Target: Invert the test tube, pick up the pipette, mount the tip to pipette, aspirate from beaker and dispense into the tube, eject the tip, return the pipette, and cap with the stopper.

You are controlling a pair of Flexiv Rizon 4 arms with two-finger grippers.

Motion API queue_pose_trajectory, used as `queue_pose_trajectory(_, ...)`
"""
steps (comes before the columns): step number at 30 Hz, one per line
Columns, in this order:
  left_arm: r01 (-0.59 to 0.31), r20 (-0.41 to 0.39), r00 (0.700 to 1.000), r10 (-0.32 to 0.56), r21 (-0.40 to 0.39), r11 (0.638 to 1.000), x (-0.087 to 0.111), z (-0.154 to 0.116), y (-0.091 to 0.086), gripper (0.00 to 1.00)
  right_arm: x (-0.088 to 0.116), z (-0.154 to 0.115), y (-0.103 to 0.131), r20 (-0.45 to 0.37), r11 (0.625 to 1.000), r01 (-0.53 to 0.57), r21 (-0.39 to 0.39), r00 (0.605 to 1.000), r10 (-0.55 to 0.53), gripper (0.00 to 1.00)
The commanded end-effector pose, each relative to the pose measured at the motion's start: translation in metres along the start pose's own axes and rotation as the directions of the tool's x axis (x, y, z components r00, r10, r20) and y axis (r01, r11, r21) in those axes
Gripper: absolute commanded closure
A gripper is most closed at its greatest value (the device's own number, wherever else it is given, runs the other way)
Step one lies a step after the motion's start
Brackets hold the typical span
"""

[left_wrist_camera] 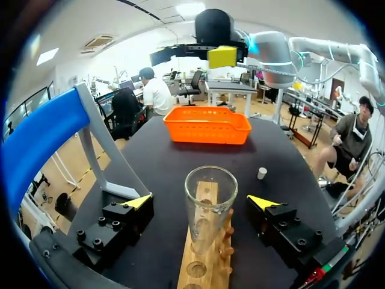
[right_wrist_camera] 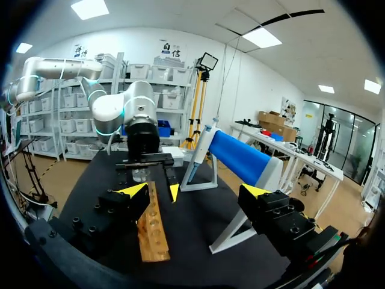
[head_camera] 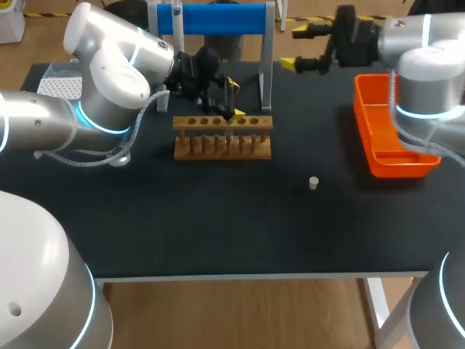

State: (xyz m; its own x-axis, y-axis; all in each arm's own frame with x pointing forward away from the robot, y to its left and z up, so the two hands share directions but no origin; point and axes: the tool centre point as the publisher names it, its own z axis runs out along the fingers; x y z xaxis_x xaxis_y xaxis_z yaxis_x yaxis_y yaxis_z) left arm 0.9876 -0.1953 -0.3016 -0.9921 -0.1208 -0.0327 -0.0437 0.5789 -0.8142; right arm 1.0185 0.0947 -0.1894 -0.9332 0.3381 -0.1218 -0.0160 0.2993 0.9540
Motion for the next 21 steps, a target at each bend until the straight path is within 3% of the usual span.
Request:
queue_pose_trajectory(1,0.000,-0.002,1.000,-0.001,-0.003,1.000,-0.001,0.000,0.000,0.00,0.028,-0.073,-0.006,0.035,1.000,-0.007,-0.014,0.999,0.007,0.00)
queue_pose_trajectory(10,0.000,-0.002,1.000,-0.001,-0.003,1.000,-0.001,0.000,0.000,0.00,0.070,-0.116,-0.033,0.071,0.999,-0.044,0.024,0.997,0.042,0.00)
queue_pose_trajectory(21,0.000,-0.002,1.000,-0.001,-0.003,1.000,-0.001,0.000,0.000,0.00,0.118,-0.134,-0.074,0.113,0.991,-0.121,0.061,0.987,0.114,0.00)
